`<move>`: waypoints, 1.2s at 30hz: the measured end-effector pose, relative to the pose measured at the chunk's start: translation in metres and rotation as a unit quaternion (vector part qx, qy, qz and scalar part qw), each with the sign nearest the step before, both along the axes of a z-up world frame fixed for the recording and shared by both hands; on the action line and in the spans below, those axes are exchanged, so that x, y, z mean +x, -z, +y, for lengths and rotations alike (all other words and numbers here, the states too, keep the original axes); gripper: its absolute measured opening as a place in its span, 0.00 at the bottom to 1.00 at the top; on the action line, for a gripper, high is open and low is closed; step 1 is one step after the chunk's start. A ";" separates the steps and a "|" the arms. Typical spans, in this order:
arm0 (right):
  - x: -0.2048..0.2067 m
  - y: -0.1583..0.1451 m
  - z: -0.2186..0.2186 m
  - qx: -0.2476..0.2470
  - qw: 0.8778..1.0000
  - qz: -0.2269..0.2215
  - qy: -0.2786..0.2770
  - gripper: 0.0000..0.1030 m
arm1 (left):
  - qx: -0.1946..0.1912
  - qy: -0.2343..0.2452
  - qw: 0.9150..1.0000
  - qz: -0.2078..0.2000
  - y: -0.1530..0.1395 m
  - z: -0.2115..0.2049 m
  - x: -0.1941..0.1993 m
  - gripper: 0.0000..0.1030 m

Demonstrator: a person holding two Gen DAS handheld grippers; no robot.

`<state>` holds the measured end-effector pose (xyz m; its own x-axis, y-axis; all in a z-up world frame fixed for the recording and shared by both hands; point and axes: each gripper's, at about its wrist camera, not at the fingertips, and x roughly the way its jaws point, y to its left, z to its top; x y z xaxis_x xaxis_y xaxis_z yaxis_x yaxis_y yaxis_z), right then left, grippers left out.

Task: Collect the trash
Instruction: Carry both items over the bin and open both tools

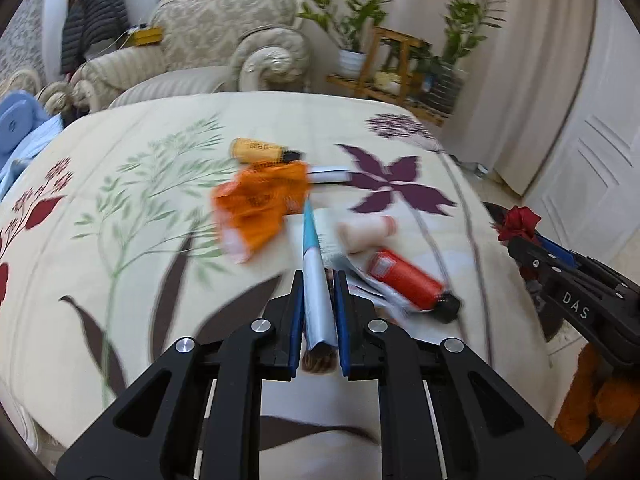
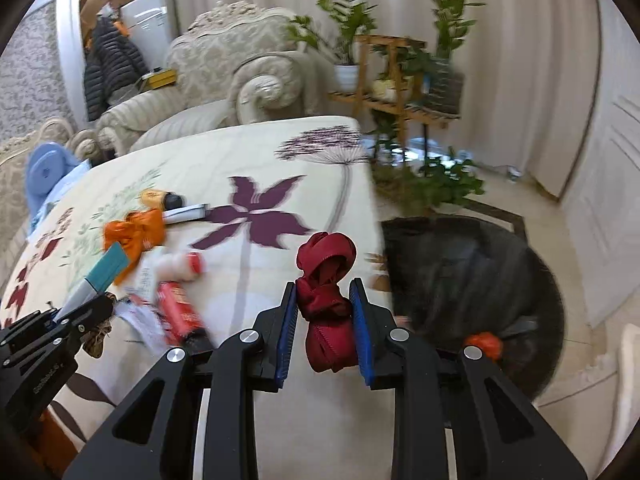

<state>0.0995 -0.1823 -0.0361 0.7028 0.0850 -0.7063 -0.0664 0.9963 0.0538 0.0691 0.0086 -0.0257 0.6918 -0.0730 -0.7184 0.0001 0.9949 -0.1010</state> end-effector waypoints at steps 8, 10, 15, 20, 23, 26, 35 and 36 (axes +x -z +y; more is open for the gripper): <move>-0.006 0.007 -0.045 0.005 0.999 0.003 0.040 0.27 | 0.000 0.002 1.000 -0.017 -0.008 -0.027 0.009 0.13; -0.007 0.009 -0.050 0.009 0.999 0.004 0.042 0.27 | 0.004 0.003 1.000 -0.016 -0.008 -0.029 0.008 0.13; -0.008 0.014 -0.058 0.015 0.999 0.006 0.046 0.27 | 0.004 0.008 1.000 -0.023 -0.013 -0.039 0.002 0.13; -0.008 0.012 -0.068 0.015 0.998 0.002 0.054 0.27 | 0.002 0.033 0.999 -0.031 -0.016 -0.060 0.003 0.13; -0.007 0.012 -0.077 0.015 0.998 0.001 0.065 0.27 | -0.002 0.050 0.998 -0.028 -0.013 -0.077 0.008 0.13; -0.006 0.012 -0.088 0.015 0.997 0.000 0.075 0.27 | -0.004 0.068 0.997 -0.027 -0.008 -0.096 0.013 0.13; 0.002 0.014 -0.114 0.012 0.995 0.001 0.101 0.27 | 0.001 0.106 0.994 -0.018 0.003 -0.148 0.035 0.13; 0.002 0.014 -0.117 0.012 0.995 0.001 0.102 0.27 | 0.002 0.109 0.994 -0.017 0.004 -0.152 0.038 0.13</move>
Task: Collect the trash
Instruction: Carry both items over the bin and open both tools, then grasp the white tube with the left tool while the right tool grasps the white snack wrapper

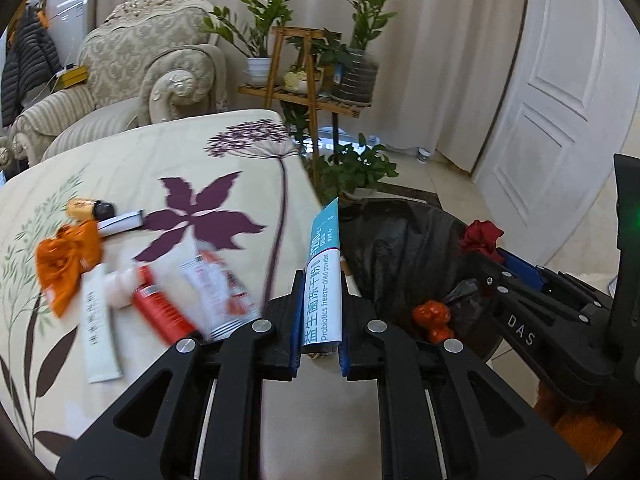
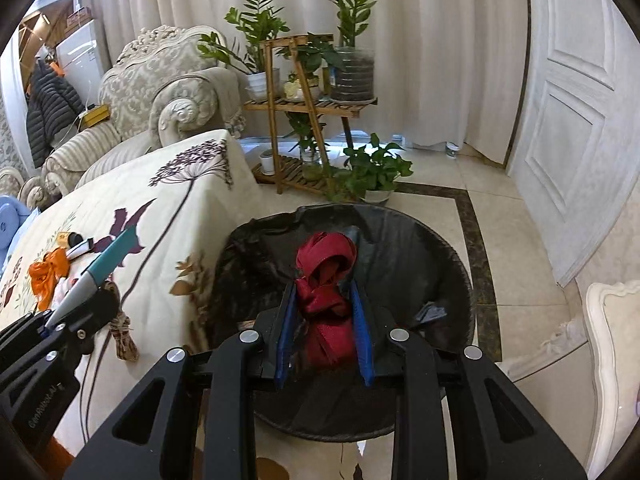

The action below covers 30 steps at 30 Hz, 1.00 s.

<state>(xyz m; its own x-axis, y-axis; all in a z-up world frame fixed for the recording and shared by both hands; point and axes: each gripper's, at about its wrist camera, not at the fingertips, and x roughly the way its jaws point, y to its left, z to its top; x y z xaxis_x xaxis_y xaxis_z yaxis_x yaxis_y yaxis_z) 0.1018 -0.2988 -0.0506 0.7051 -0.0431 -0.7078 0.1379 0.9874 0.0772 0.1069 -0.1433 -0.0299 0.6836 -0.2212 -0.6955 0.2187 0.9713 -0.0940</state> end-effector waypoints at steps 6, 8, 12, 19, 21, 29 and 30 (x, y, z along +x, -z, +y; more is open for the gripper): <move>0.007 0.005 -0.012 0.001 1.000 0.003 0.008 0.26 | 0.011 0.007 1.000 0.008 0.008 -0.020 0.016 0.13; 0.009 0.006 -0.016 0.002 1.000 0.003 0.011 0.26 | 0.013 0.009 1.000 0.009 0.010 -0.026 0.021 0.13; 0.015 0.009 -0.022 0.002 1.000 0.004 0.016 0.27 | 0.017 0.011 1.000 0.011 0.013 -0.035 0.030 0.13; 0.020 0.015 -0.030 0.001 1.000 0.007 0.023 0.27 | 0.028 0.017 0.999 0.013 0.014 -0.048 0.037 0.13; 0.021 0.015 -0.033 0.004 1.000 0.006 0.026 0.28 | 0.030 0.017 0.999 0.014 0.015 -0.050 0.039 0.14; 0.020 0.011 -0.038 0.004 0.999 -0.002 0.038 0.47 | 0.018 0.008 1.000 0.010 0.011 -0.047 0.038 0.52; 0.020 0.010 -0.038 0.004 0.999 -0.002 0.040 0.47 | 0.017 0.007 1.000 0.013 0.010 -0.046 0.038 0.53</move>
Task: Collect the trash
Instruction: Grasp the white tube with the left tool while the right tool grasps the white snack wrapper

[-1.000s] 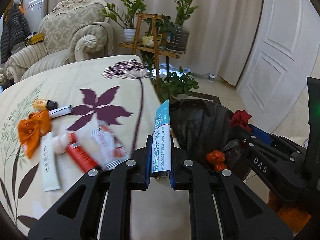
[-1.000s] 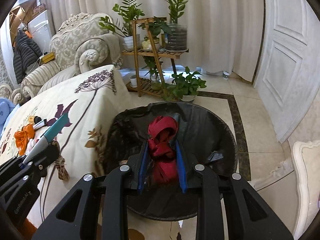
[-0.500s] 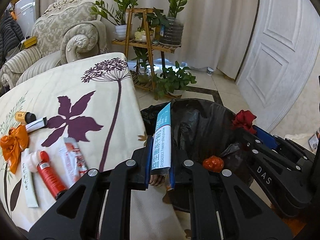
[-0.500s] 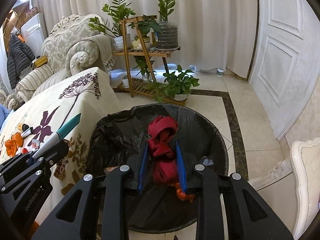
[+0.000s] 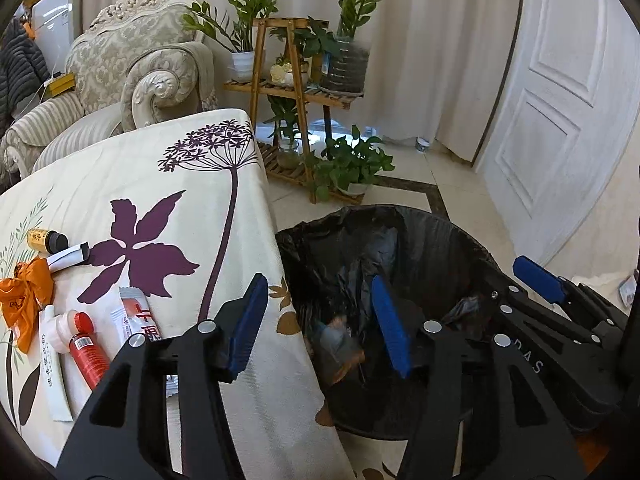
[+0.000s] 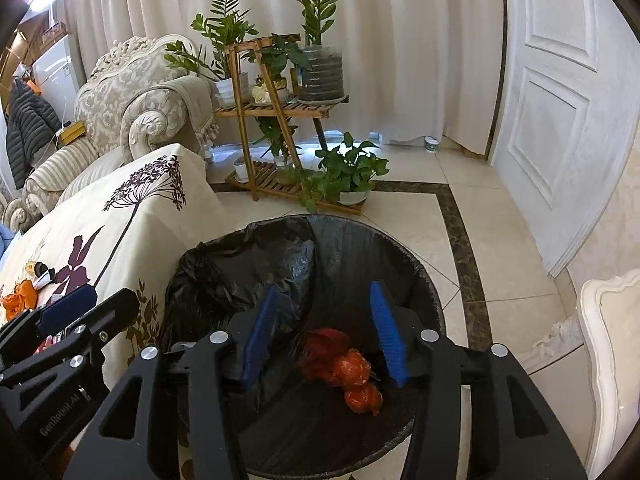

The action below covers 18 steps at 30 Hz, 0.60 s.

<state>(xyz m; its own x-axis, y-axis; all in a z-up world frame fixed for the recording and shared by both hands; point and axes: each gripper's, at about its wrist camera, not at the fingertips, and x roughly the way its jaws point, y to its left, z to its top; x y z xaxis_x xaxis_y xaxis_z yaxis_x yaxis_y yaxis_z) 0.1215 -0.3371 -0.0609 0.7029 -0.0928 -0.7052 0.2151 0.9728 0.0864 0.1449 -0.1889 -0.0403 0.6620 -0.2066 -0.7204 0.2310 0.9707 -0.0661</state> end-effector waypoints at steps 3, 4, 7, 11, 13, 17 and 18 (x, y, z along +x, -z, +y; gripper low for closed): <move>-0.003 -0.002 0.001 0.001 1.000 -0.002 0.002 0.47 | -0.005 -0.006 1.000 0.001 -0.003 0.006 -0.002 0.59; -0.004 -0.003 0.002 0.001 1.000 -0.003 0.001 0.47 | -0.007 -0.010 1.000 -0.001 -0.006 0.010 -0.004 0.61; -0.007 -0.005 0.008 0.003 1.000 -0.002 -0.004 0.47 | -0.006 -0.016 1.000 -0.007 -0.011 0.019 -0.009 0.64; -0.011 -0.007 0.020 0.004 1.000 -0.003 -0.016 0.48 | -0.002 -0.029 1.000 -0.010 -0.016 0.036 -0.018 0.67; -0.012 -0.009 0.027 0.007 1.000 -0.003 -0.023 0.48 | 0.000 -0.036 0.999 -0.010 -0.018 0.046 -0.022 0.67; -0.017 -0.012 0.047 0.008 0.999 -0.006 -0.044 0.48 | 0.002 -0.055 0.998 -0.014 -0.023 0.068 -0.033 0.67; -0.018 -0.013 0.052 0.009 0.999 -0.006 -0.049 0.48 | 0.003 -0.060 0.998 -0.016 -0.024 0.074 -0.035 0.67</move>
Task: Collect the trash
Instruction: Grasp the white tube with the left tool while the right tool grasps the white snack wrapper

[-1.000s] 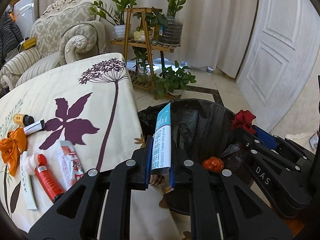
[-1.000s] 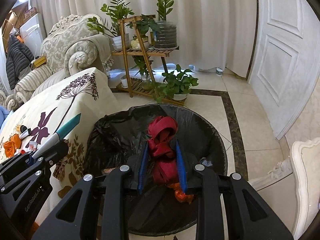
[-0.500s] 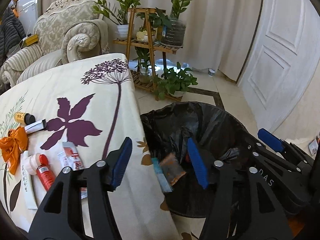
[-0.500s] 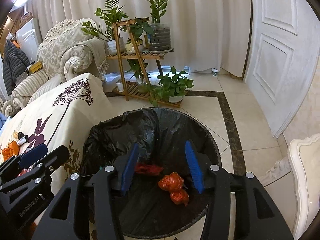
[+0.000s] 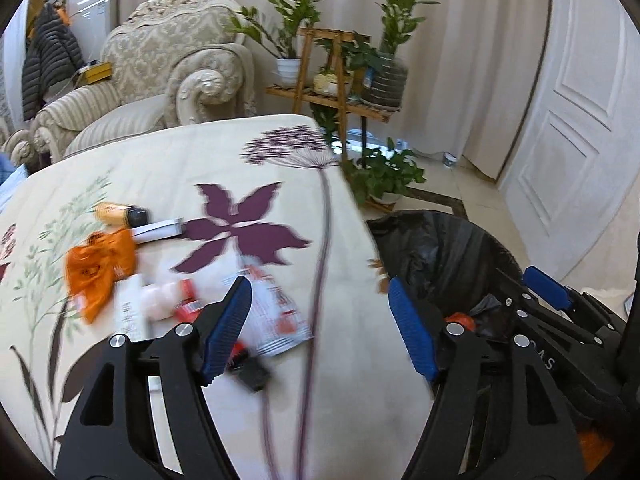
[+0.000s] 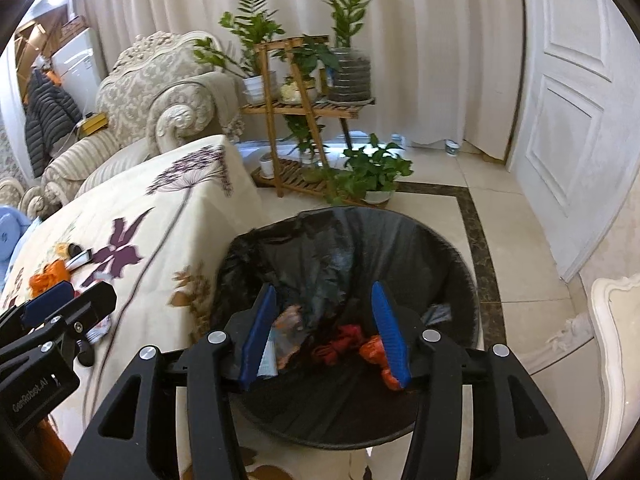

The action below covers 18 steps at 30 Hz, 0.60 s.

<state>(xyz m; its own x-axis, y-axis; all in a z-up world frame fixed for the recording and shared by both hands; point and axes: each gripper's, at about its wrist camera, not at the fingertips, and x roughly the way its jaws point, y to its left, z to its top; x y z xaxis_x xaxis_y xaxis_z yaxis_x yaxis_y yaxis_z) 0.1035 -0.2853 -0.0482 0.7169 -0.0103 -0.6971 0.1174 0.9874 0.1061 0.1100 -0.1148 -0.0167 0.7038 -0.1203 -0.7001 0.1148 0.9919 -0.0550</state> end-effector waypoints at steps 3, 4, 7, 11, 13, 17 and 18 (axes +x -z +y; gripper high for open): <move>-0.003 -0.003 0.016 0.003 1.000 -0.001 -0.017 0.48 | 0.004 -0.021 1.000 0.001 0.000 0.023 -0.008 0.67; -0.004 -0.003 0.022 0.003 1.000 -0.002 -0.024 0.48 | 0.004 -0.027 1.000 0.002 0.000 0.028 -0.010 0.67; -0.007 -0.004 0.039 0.003 0.999 -0.002 -0.042 0.48 | 0.008 -0.050 0.999 0.008 0.004 0.050 -0.016 0.67; -0.011 -0.003 0.058 0.003 0.998 -0.001 -0.061 0.48 | 0.015 -0.078 0.997 0.018 0.012 0.074 -0.021 0.67; -0.013 -0.002 0.066 0.004 0.998 0.001 -0.067 0.48 | 0.019 -0.091 0.995 0.026 0.017 0.084 -0.022 0.67; -0.014 0.001 0.081 0.004 0.997 0.007 -0.082 0.48 | 0.018 -0.111 0.992 0.053 0.028 0.104 -0.018 0.67; -0.014 0.001 0.083 0.003 0.996 0.008 -0.085 0.48 | 0.016 -0.113 0.992 0.060 0.031 0.107 -0.016 0.67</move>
<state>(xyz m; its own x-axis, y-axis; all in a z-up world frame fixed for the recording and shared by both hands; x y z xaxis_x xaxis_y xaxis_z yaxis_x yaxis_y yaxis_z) 0.0897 -0.2018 -0.0493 0.6966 0.1145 -0.7083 -0.0489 0.9925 0.1123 0.0941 -0.0077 -0.0474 0.6218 0.0546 -0.7813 -0.1162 0.9929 -0.0232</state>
